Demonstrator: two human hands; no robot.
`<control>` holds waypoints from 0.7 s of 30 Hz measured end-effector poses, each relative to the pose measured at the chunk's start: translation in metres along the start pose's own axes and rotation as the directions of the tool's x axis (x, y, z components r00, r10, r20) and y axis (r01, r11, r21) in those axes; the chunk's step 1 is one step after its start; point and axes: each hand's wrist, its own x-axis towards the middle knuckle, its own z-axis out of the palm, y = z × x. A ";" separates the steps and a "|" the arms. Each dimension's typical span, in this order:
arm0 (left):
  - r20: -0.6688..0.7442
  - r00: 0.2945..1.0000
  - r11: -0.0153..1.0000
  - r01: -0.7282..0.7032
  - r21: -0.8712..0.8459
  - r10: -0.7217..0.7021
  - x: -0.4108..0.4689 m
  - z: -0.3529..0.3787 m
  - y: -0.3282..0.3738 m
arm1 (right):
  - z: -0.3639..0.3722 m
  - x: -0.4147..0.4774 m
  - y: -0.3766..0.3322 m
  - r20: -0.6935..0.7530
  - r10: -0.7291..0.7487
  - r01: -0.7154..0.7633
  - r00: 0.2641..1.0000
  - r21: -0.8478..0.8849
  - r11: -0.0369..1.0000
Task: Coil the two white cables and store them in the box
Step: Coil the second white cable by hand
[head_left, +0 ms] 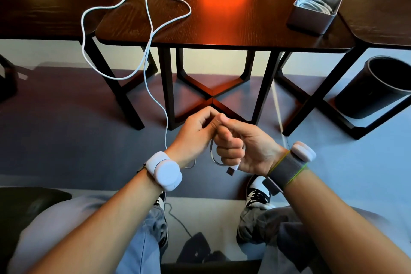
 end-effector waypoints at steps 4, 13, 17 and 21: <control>0.036 0.999 0.999 0.000 -0.039 0.001 -0.002 0.000 0.011 | 0.001 -0.002 0.002 0.020 -0.001 0.002 1.000 -0.061 0.998; 0.063 0.993 0.985 0.110 -0.133 -0.102 -0.002 0.007 0.008 | -0.001 -0.003 -0.004 0.133 0.099 -0.105 0.986 0.032 0.994; -0.028 0.995 0.995 0.094 0.029 -0.093 -0.001 0.015 -0.006 | -0.002 -0.006 -0.014 0.176 -0.112 0.044 0.978 0.352 0.935; 0.125 0.986 0.943 0.065 0.327 -0.111 -0.009 0.026 -0.018 | -0.005 -0.003 -0.018 -0.109 -0.316 0.327 0.942 0.500 0.802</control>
